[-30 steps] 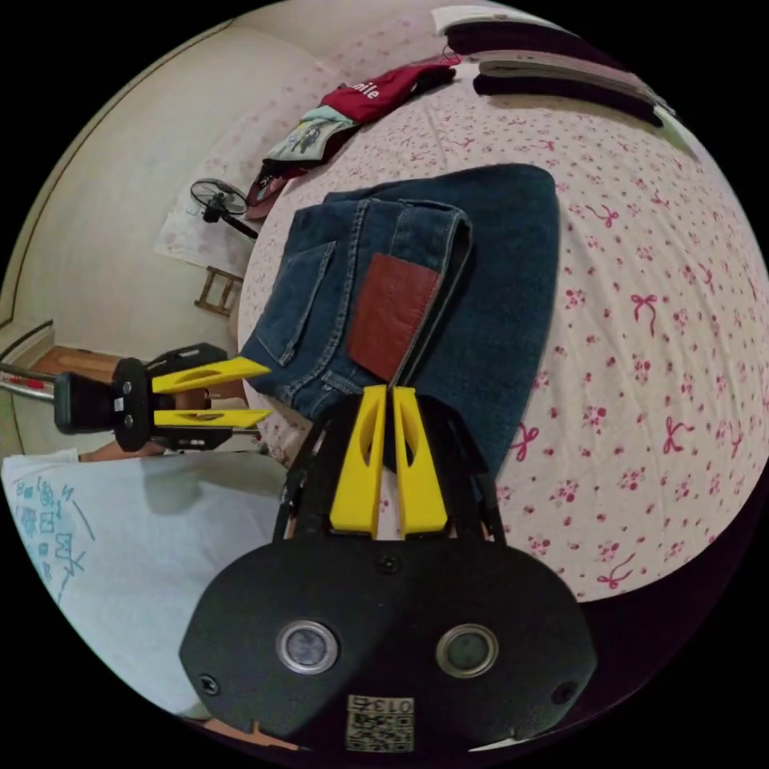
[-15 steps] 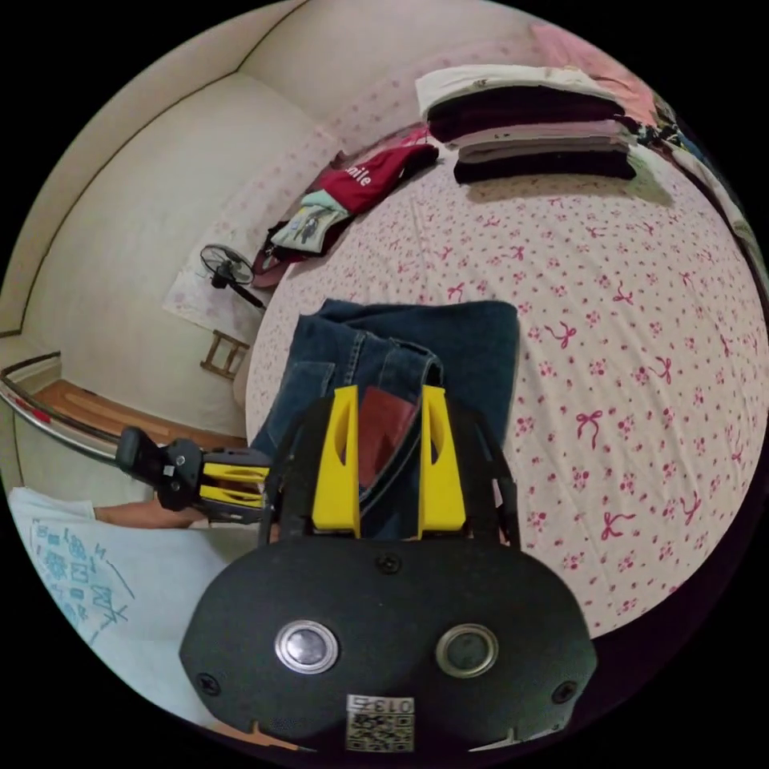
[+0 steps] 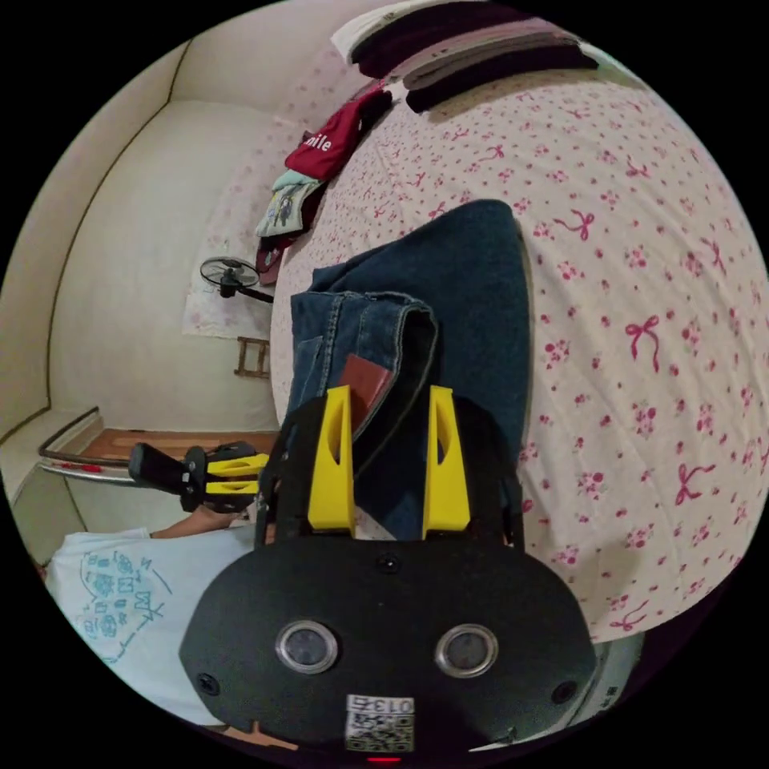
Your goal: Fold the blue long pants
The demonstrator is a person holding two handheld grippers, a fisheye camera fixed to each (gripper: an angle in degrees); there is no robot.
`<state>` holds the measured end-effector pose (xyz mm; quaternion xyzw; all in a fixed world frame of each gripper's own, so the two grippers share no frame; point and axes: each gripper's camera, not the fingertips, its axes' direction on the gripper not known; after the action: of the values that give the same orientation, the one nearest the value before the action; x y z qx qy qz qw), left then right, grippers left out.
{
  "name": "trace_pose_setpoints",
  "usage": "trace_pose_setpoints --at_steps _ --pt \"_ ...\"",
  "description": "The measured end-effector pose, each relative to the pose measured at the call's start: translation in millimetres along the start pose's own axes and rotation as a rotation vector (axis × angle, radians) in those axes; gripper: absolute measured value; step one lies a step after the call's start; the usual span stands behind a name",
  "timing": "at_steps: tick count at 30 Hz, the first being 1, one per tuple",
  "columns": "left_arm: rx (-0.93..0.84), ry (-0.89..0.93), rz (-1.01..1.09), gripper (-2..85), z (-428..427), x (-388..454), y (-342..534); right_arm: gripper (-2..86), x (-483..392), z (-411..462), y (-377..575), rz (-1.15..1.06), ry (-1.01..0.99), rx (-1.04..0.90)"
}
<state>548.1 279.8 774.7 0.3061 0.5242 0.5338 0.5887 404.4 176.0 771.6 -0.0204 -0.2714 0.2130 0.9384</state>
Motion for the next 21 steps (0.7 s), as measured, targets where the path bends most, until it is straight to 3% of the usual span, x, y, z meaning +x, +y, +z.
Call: trace_pose_setpoints --at_steps 5,9,17,21 --pt "0.006 0.015 -0.014 4.0 -7 -12 7 5.6 10 12 11 0.025 -0.252 -0.051" --pt "0.014 0.009 -0.026 3.8 -17 -19 7 2.0 -4 1 16 -0.051 -0.223 0.017" --pt "0.141 -0.064 0.073 3.6 -57 8 -20 0.8 -92 -66 44 -0.582 0.148 0.171" --pt "0.088 -0.128 0.142 3.7 -23 21 -43 1.7 -91 -67 50 -0.591 0.314 0.152"
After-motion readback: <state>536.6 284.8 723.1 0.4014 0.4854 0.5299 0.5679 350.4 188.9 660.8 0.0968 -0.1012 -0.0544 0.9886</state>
